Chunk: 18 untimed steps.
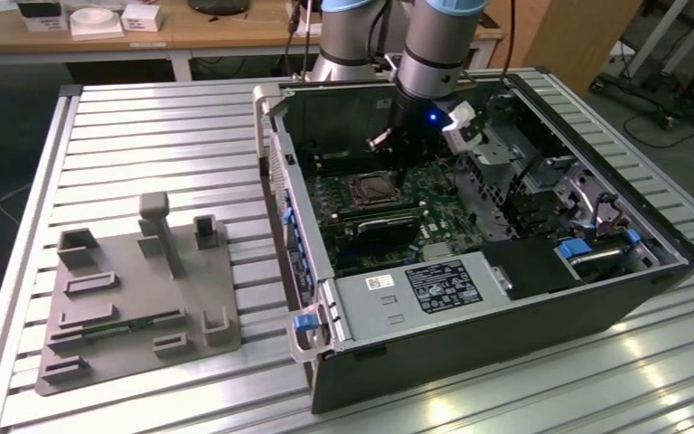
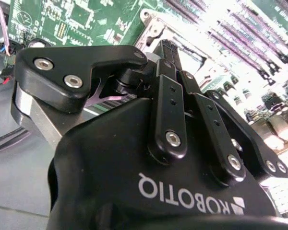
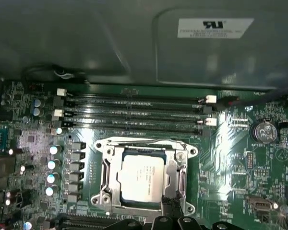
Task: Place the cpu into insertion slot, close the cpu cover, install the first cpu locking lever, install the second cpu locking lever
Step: 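Install the second cpu locking lever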
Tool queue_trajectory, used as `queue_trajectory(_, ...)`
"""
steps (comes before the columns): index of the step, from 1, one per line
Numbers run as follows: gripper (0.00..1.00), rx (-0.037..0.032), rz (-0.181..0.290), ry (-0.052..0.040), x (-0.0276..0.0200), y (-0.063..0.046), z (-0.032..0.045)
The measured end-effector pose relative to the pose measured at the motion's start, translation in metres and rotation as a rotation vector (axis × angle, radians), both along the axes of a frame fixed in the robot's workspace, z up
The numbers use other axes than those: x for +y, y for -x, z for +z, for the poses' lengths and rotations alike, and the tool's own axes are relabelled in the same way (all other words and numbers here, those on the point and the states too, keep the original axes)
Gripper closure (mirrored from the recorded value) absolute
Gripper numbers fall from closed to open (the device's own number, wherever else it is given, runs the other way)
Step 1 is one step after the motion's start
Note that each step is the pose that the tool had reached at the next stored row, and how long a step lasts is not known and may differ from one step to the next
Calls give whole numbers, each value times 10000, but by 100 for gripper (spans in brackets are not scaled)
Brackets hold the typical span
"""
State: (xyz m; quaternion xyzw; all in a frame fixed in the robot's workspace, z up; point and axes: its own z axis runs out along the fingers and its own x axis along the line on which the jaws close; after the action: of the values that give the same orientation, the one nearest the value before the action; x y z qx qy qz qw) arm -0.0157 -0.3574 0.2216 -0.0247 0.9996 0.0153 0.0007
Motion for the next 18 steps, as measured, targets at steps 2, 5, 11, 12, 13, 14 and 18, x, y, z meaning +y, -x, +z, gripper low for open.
queue_trajectory(2,89,0,-2,23,-11,1,4)
queue_trajectory(5,89,1,-1,53,-17,0,19)
queue_trajectory(11,89,-1,0,78,-33,0,46)
queue_trajectory(12,89,0,0,85,-39,0,48)
queue_trajectory(13,89,0,0,91,-48,0,48)
queue_trajectory(14,89,1,-1,95,-58,0,48)
queue_trajectory(18,89,0,-1,119,-102,0,48)
